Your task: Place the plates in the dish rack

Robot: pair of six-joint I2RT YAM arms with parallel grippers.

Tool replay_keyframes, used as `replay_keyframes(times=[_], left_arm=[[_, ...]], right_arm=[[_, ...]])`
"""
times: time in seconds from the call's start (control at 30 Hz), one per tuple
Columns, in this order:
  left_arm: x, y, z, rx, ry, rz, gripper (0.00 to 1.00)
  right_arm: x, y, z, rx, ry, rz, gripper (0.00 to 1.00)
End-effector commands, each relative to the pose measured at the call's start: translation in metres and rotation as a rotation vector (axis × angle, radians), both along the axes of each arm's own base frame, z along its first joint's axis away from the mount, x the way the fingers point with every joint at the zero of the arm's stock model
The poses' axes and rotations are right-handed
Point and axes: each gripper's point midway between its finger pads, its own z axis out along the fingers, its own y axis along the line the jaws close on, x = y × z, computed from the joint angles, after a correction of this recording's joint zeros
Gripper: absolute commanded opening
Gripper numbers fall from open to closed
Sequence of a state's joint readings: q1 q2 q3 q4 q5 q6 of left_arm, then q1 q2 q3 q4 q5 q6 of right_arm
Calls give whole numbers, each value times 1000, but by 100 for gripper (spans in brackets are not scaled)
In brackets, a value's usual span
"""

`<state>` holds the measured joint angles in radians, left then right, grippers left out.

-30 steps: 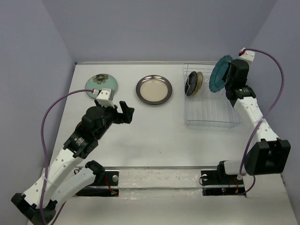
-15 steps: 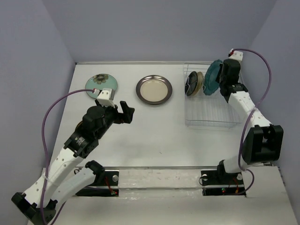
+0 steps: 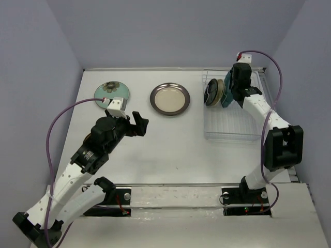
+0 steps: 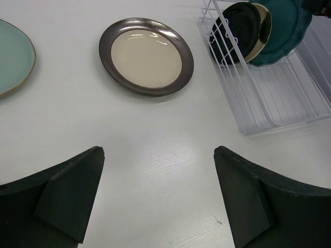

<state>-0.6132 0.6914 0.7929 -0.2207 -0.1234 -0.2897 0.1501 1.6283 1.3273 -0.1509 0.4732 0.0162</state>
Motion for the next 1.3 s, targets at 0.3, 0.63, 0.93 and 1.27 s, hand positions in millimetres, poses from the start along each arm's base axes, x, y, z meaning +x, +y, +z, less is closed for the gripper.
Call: replay_keyframes(times=[0.3, 0.63, 0.93, 1.27], left_arm=[[2, 1, 15, -46, -53, 5, 99], [-2, 49, 57, -163, -196, 186, 99], [-36, 104, 99, -321, -397, 362, 99], [-48, 115, 106, -367, -449, 386, 99]], right_arm=[[-15, 43, 128, 266, -287, 132, 74], [-83, 294, 92, 680, -92, 836, 75], [-164, 484, -4, 812, 214, 1127, 74], [-222, 598, -116, 1052, 529, 1133, 71]])
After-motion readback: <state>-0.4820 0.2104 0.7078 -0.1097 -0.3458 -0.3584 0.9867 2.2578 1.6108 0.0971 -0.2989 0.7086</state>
